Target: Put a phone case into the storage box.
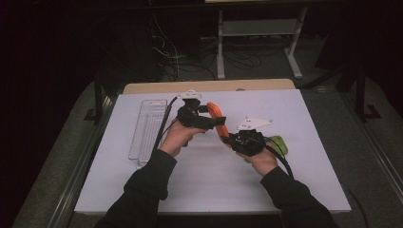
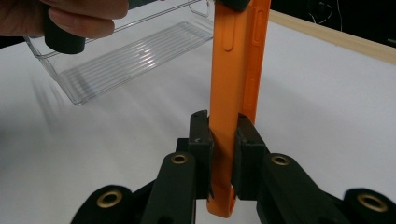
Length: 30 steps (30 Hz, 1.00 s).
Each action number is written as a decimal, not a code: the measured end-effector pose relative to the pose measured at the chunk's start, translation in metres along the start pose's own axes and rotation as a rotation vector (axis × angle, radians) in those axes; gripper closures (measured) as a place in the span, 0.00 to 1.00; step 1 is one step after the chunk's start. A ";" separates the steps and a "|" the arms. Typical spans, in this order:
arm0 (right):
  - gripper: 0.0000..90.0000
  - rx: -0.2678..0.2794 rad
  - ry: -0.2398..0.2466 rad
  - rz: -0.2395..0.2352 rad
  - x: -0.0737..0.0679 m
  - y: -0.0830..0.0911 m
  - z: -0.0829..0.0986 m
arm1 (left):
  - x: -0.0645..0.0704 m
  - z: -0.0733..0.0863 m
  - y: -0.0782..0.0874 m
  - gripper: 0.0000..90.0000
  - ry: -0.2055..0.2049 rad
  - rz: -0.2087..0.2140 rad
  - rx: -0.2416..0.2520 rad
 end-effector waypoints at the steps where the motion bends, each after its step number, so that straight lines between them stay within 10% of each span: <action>1: 0.88 0.002 0.002 0.001 0.000 0.000 0.000 | 0.001 -0.001 0.000 0.14 -0.009 0.000 0.003; 11: 0.83 -0.023 0.005 -0.004 -0.002 -0.002 0.002 | 0.005 -0.002 0.003 0.18 -0.048 -0.020 -0.005; 30: 0.22 -0.105 -0.007 0.001 0.011 0.037 0.028 | -0.023 -0.016 0.036 0.18 -0.073 -0.118 -0.042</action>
Point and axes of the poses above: each handheld gripper's, and its own axes: y roughly backward along the jaws, z roughly out of its underside, x roughly to its right, the point moved 9 cm from there along -y, roughly forward along the jaws, and after that the axes turned 2 degrees about y, right-handed, at the moved point
